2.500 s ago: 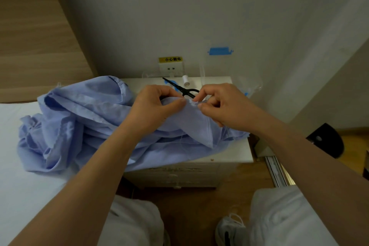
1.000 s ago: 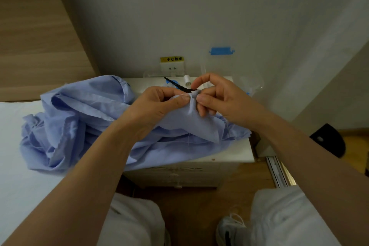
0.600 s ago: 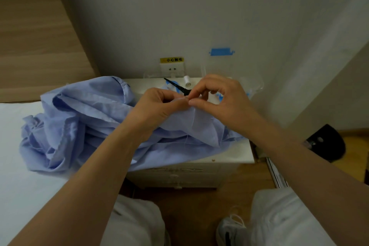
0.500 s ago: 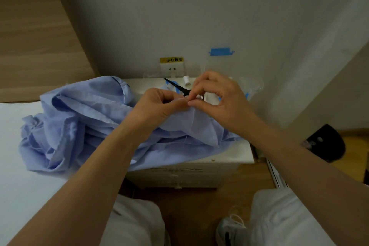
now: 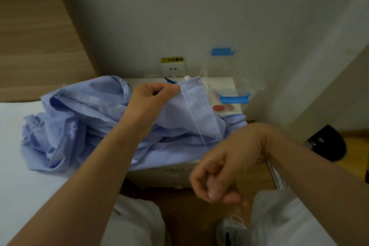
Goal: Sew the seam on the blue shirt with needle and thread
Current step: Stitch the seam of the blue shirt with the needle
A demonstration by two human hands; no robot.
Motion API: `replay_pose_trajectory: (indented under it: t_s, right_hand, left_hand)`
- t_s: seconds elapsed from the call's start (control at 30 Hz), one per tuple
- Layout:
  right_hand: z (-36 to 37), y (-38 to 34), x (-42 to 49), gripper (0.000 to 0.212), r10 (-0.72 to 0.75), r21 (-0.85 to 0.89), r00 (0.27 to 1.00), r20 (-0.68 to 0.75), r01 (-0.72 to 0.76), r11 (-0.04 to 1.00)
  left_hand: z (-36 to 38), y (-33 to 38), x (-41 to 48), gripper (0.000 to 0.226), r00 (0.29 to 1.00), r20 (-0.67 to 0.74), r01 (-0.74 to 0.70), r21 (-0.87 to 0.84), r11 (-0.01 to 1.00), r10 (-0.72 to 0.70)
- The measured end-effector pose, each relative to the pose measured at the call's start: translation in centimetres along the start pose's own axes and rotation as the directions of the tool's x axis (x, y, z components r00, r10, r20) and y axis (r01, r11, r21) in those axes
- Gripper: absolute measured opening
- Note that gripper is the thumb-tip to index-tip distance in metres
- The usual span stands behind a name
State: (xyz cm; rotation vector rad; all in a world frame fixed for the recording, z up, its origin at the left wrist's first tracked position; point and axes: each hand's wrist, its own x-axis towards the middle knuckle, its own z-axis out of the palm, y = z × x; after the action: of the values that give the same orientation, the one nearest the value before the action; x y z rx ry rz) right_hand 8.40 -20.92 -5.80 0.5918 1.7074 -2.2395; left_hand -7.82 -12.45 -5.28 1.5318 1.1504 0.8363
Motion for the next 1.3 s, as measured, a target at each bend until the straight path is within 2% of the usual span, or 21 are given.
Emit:
replay_pose_trajectory:
  t_s: [0.03,0.07,0.1,0.17,0.23,0.3,0.37,0.47,0.77,0.87,0.9,0.93,0.97,1.07,1.1,1.13,1.17,1.2,1.23,1.27,1.3]
  right_hand:
    - [0.1,-0.2,-0.3,0.016,-0.033,-0.030,0.987,-0.157,0.029,0.999]
    - [0.0,-0.4,-0.5,0.013,-0.081,-0.090,0.925,-0.370,0.051,0.995]
    - [-0.1,-0.7,-0.6,0.010,-0.151,-0.170,0.794,-0.588,0.062,0.984]
    - [-0.6,-0.8,0.1,0.005,-0.322,-0.315,0.397,-0.859,0.084,0.945]
    - [-1.2,-0.6,1.0,0.006,-0.438,-0.432,0.051,-0.898,0.096,0.897]
    - [-1.7,-0.4,1.4,0.008,-0.510,-0.522,-0.175,-0.842,0.028,0.853]
    - [-2.1,-0.2,1.5,0.010,-0.552,-0.562,-0.307,-0.775,-0.062,0.825]
    - [-2.2,-0.1,1.6,0.012,-0.601,-0.576,-0.390,-0.698,-0.194,0.794]
    - [-3.0,0.0,1.8,0.008,-0.618,-0.532,-0.418,-0.666,-0.314,0.786]
    - [-2.8,-0.2,1.6,0.006,-0.670,-0.576,-0.344,-0.658,-0.342,0.742]
    - [-2.6,-0.3,1.4,0.005,-0.693,-0.607,-0.272,-0.667,-0.341,0.718]
    - [-2.2,-0.4,1.3,0.004,-0.704,-0.636,-0.158,-0.692,-0.327,0.699]
    - [-1.8,-0.7,1.2,0.003,-0.683,-0.652,0.002,-0.730,-0.299,0.697]
    - [-0.8,-0.9,1.1,0.008,-0.390,-0.591,0.568,-0.725,-0.221,0.776]
    - [-0.6,-0.9,1.0,0.010,-0.267,-0.545,0.696,-0.667,-0.211,0.811]
    - [-0.5,-0.6,1.1,0.012,-0.176,-0.508,0.773,-0.609,-0.210,0.835]
    - [-0.4,-0.5,1.1,0.012,-0.133,-0.488,0.803,-0.581,-0.213,0.846]
    - [-0.4,-0.5,1.0,0.011,-0.136,-0.481,0.791,-0.596,-0.216,0.850]
    - [-0.4,-0.6,0.8,0.011,-0.179,-0.482,0.740,-0.648,-0.216,0.849]
    - [-0.5,-0.7,0.5,0.010,-0.248,-0.484,0.645,-0.723,-0.217,0.848]
    - [-0.8,-0.8,0.3,0.010,-0.316,-0.472,0.509,-0.801,-0.211,0.856]
  left_hand:
    - [0.0,0.0,0.0,0.022,1.000,-0.002,0.005,-0.007,1.000,-0.005]
    - [0.0,0.0,0.0,0.022,1.000,0.000,0.006,-0.013,1.000,-0.006]
    - [0.0,0.0,0.0,0.022,1.000,0.001,0.003,-0.015,1.000,-0.003]
    - [0.0,-0.1,0.0,0.022,1.000,-0.001,-0.007,-0.009,1.000,0.007]
    - [-0.1,-0.2,0.1,0.021,1.000,0.016,-0.010,-0.023,1.000,0.010]
    - [-0.1,-0.2,0.3,0.020,0.999,0.032,-0.008,-0.020,1.000,0.009]
    - [0.0,-0.3,0.4,0.019,0.999,0.041,-0.008,-0.015,1.000,0.008]
    - [0.2,-0.3,0.4,0.019,0.999,0.054,0.005,-0.040,0.999,-0.003]
    - [0.3,0.0,0.0,0.018,0.993,0.120,0.005,-0.072,0.997,0.004]
    - [0.4,-0.1,0.1,0.021,0.996,0.087,-0.009,-0.058,0.998,0.014]
    - [0.4,-0.1,0.2,0.022,0.998,0.064,-0.013,-0.059,0.998,0.017]
    - [0.4,-0.2,0.3,0.023,0.999,0.047,-0.010,-0.070,0.998,0.013]
    - [0.4,-0.2,0.3,0.023,0.999,0.046,-0.001,-0.086,0.996,0.005]
    - [0.2,-0.3,0.3,0.027,0.998,0.060,0.005,-0.083,0.997,0.000]
    - [0.1,-0.3,0.3,0.028,0.998,0.056,0.001,-0.079,0.997,0.003]
    - [0.1,-0.2,0.2,0.027,0.999,0.054,-0.001,-0.079,0.997,0.005]
    - [0.0,-0.3,0.2,0.027,0.999,0.052,-0.002,-0.076,0.997,0.006]
    - [0.0,-0.3,0.2,0.027,0.999,0.052,-0.004,-0.071,0.998,0.008]
    - [0.0,-0.3,0.2,0.028,0.999,0.051,-0.004,-0.065,0.998,0.008]
    - [0.0,-0.4,0.3,0.029,0.999,0.051,-0.005,-0.063,0.998,0.009]
    - [0.0,-0.3,0.3,0.029,0.999,0.052,-0.007,-0.066,0.998,0.011]
